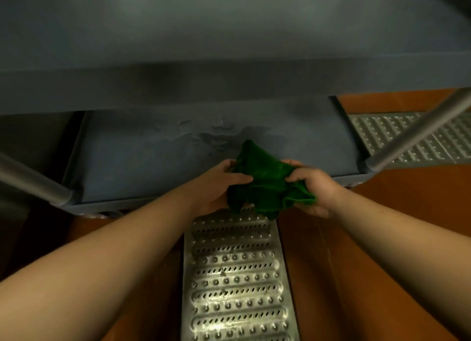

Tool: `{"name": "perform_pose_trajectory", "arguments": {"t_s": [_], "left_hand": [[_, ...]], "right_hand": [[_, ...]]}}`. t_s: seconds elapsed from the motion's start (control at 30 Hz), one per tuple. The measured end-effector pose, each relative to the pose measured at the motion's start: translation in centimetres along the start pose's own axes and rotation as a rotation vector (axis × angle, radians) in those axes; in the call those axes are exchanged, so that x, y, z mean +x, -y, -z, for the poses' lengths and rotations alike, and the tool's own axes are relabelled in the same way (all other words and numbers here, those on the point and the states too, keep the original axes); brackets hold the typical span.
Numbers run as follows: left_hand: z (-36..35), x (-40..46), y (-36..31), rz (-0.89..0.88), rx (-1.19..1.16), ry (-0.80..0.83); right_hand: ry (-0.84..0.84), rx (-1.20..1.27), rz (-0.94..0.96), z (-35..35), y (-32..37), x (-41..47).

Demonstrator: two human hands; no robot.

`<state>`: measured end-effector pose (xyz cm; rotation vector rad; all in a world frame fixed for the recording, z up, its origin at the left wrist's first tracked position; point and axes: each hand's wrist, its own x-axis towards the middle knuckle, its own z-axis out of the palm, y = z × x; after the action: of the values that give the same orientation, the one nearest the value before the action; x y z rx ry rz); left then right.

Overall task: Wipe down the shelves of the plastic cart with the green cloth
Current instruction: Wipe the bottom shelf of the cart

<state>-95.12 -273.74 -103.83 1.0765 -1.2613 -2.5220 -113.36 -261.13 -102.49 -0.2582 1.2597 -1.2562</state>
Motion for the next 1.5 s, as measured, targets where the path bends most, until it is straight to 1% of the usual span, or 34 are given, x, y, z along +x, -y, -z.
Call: {"name": "perform_pose_trajectory", "arguments": {"t_s": [0.13, 0.23, 0.3, 0.4, 0.47, 0.53, 0.6, 0.67, 0.7, 0.77, 0.8, 0.87, 0.9, 0.93, 0.97, 1.03, 1.07, 1.13, 1.17, 1.27, 1.33, 1.4, 1.5], "left_hand": [[-0.2, -0.9, 1.0, -0.016, -0.031, -0.067], [-0.3, -0.9, 1.6, -0.049, -0.029, -0.086], [-0.4, -0.7, 1.9, -0.078, -0.042, -0.094], [-1.0, -0.2, 2.6, -0.106, -0.074, -0.099], [-1.8, 0.1, 2.8, -0.078, -0.057, -0.109], [-3.1, 0.8, 2.8, -0.052, 0.075, -0.101], [-4.1, 1.8, 3.1, -0.085, 0.241, -0.131], [-4.5, 2.9, 3.5, -0.134, 0.339, -0.163], [-4.6, 3.3, 3.6, -0.146, 0.349, -0.16], [-4.9, 3.3, 3.5, -0.14, 0.331, -0.113], [-4.8, 3.3, 3.4, -0.13, 0.324, -0.071], [-4.6, 3.5, 3.4, -0.09, 0.291, 0.018], [-4.3, 3.7, 3.5, -0.058, 0.266, 0.061], [-4.4, 3.7, 3.6, -0.021, 0.231, 0.104], [-4.6, 3.8, 3.7, 0.004, 0.183, 0.139], [-5.4, 4.0, 3.6, 0.022, 0.087, 0.176], [-5.9, 4.2, 3.5, 0.015, 0.056, 0.173], [-6.9, 5.1, 3.2, -0.045, 0.09, 0.132], [-7.3, 5.7, 2.9, -0.099, 0.176, 0.084], [-8.4, 7.1, 1.8, -0.26, 0.529, -0.106], [-8.9, 7.9, 1.3, -0.323, 0.647, -0.209], [-8.9, 8.3, 1.3, -0.351, 0.758, -0.283], [-7.8, 8.7, 1.8, -0.395, 1.029, -0.326]], "right_hand": [[0.078, 0.024, -0.078, 0.0, -1.4, 0.2], [0.222, 0.046, -0.133, -0.4, -2.3, 0.5], [0.261, 0.051, -0.161, 0.0, -2.4, 0.8], [0.249, 0.087, -0.214, 0.6, -2.5, 0.9], [0.208, 0.098, -0.189, 0.7, -2.9, 0.9], [0.13, 0.097, -0.08, 1.1, -3.4, 1.2], [0.066, 0.159, 0.01, 1.7, -3.8, 1.3], [0.037, 0.163, 0.045, 2.6, -3.3, 1.2], [0.036, 0.109, 0.046, 3.4, -2.8, 1.0], [0.113, -0.07, -0.007, 5.1, -1.4, 0.4], [0.15, -0.2, -0.06, 6.0, -0.5, 0.0], [0.145, -0.488, -0.123, 7.3, 1.1, -0.3], [0.139, -0.573, -0.133, 7.7, 1.6, -0.4], [0.151, -0.571, -0.142, 8.0, 1.9, -0.6], [0.186, -0.469, -0.154, 8.1, 1.8, -0.8], [0.281, -0.126, -0.178, 8.5, 0.7, -1.2], [0.322, 0.005, -0.191, 8.7, 0.1, -1.2], [0.353, 0.114, -0.22, 8.9, -0.9, -1.0], [0.346, 0.142, -0.22, 9.0, -1.2, -0.8], [0.247, 0.175, -0.138, 9.9, -0.5, -0.2], [0.126, 0.114, -0.03, 10.7, 1.4, -0.2], [-0.075, -0.031, 0.114, 11.8, 3.7, -0.2], [-0.402, -0.397, 0.392, 13.3, 5.9, 0.4]]}}
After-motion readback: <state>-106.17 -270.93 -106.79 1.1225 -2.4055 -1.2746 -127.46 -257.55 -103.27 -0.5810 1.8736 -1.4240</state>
